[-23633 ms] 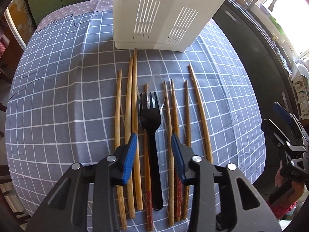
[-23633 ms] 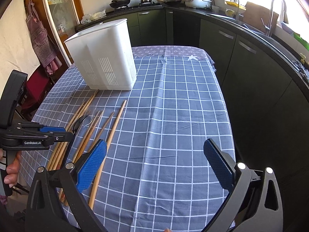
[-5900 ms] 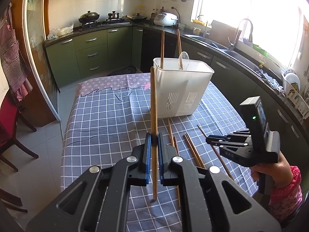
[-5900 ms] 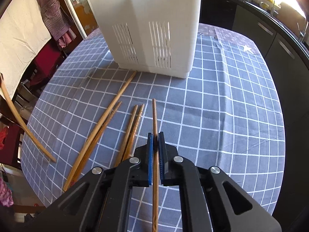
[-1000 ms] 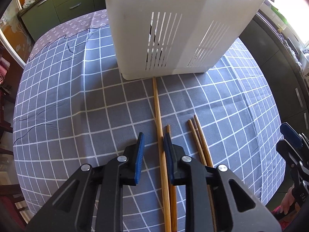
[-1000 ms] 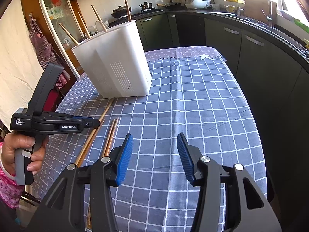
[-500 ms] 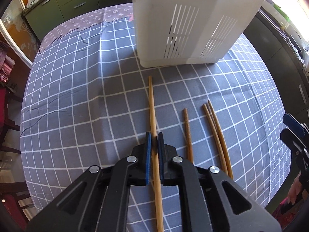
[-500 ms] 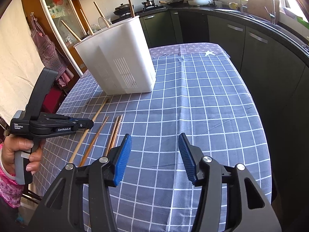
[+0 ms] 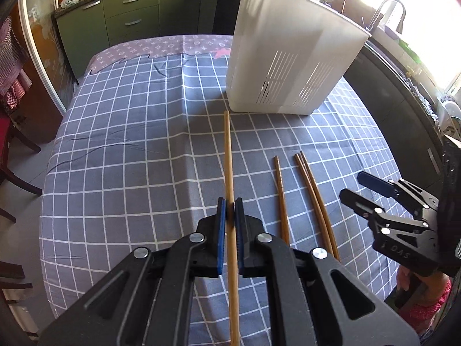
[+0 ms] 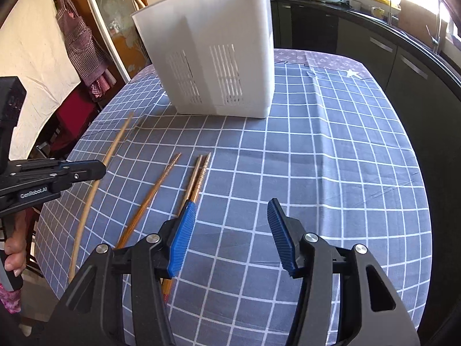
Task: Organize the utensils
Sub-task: 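Lift the chopstick upright with the left gripper while the right grasps another chopstick, then carry both upright chopsticks toward the white holder with both grippers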
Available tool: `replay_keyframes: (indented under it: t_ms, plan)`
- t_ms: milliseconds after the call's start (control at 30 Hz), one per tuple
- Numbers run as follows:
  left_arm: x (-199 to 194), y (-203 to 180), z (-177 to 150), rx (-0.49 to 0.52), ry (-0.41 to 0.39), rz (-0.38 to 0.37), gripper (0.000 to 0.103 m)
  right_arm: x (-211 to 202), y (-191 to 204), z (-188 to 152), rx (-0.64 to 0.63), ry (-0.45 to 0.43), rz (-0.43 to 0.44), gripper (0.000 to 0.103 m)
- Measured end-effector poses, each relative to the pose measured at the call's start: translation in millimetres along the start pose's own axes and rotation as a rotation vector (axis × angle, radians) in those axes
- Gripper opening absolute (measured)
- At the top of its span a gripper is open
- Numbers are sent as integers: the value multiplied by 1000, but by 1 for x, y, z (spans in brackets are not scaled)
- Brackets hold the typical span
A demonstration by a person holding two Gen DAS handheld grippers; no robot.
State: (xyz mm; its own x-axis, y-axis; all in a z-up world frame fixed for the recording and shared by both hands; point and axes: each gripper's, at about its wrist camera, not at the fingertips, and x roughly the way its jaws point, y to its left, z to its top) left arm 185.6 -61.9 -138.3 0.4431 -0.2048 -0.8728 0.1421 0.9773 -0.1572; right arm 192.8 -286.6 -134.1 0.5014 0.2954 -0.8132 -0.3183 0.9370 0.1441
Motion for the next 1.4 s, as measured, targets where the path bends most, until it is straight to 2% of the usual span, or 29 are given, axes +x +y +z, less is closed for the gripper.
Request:
replay_keyframes:
  t_ms: [333,600,733,800,933,1133,1200,1400]
  plan:
    - [-51,-5,-3,30,-148,-11,6,21,15,7,-27,26,-34,52]
    - [-65,-11,-4,46,-183,-19,6,18,6,5,-37,33,-83,52]
    - [-66,-7,-4,40,-183,-22,6,11,1,5,-20,22,-73,52]
    - [-67,-6,-5,37,-184,-22,6,11,8,5,-37,25,-60,48]
    - [-68,-7,-6,40,-184,-23,6,23,22,5,-82,63,-79,32]
    - [-69,-7,-7,44,-187,-27,6,31,28,11,-102,74,-98,24]
    - [-69,-7,-8,45,-190,-30,6,36,33,14,-113,83,-67,11]
    - [-70,-7,-7,48,-193,-30,6,37,27,19,-81,98,-21,6]
